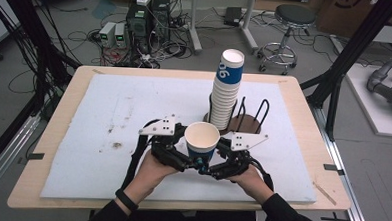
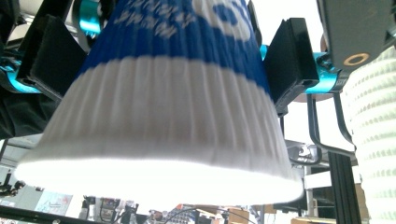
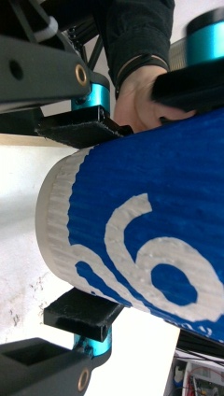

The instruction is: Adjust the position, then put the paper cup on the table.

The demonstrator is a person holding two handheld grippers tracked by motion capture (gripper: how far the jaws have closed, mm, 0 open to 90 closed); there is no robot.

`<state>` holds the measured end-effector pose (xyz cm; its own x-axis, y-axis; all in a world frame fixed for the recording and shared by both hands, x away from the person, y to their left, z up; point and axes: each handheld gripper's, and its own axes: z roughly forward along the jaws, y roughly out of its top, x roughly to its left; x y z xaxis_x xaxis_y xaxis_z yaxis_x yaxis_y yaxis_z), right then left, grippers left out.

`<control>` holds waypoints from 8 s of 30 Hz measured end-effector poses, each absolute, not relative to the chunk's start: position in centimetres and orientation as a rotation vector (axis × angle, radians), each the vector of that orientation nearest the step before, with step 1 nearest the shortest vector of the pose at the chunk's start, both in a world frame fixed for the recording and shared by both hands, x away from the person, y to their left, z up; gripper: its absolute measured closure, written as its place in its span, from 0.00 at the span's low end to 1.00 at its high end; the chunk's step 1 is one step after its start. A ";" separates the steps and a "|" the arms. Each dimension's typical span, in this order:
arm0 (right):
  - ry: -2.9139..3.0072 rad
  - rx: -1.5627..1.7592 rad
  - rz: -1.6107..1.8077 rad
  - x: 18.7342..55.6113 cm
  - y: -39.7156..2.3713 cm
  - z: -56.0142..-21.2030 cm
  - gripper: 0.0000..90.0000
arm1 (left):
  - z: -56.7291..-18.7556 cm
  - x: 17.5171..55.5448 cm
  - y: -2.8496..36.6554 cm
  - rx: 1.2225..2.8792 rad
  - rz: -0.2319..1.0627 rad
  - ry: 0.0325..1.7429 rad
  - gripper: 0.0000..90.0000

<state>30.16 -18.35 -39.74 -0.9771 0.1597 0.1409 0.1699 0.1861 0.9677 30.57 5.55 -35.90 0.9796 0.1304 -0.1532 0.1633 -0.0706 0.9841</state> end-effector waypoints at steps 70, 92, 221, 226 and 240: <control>-2.514 -0.452 -2.055 31.4 -22.1 -37.9 0.22 | -35.4 30.8 9.2 1.618 0.072 0.231 0.25; -2.593 -0.738 -2.175 32.0 -27.0 -38.1 0.22 | -37.2 30.3 14.6 1.572 0.218 0.354 0.25; -2.680 -1.134 -2.139 32.1 -29.7 -39.8 0.22 | -42.7 39.5 20.3 1.553 0.601 0.862 0.24; -2.678 -1.130 -2.134 32.1 -29.7 -39.8 0.22 | -43.7 40.3 20.8 1.556 0.620 0.928 0.25; -2.678 -1.128 -2.131 32.1 -29.7 -39.9 0.22 | -43.8 40.3 21.0 1.608 0.623 1.008 0.23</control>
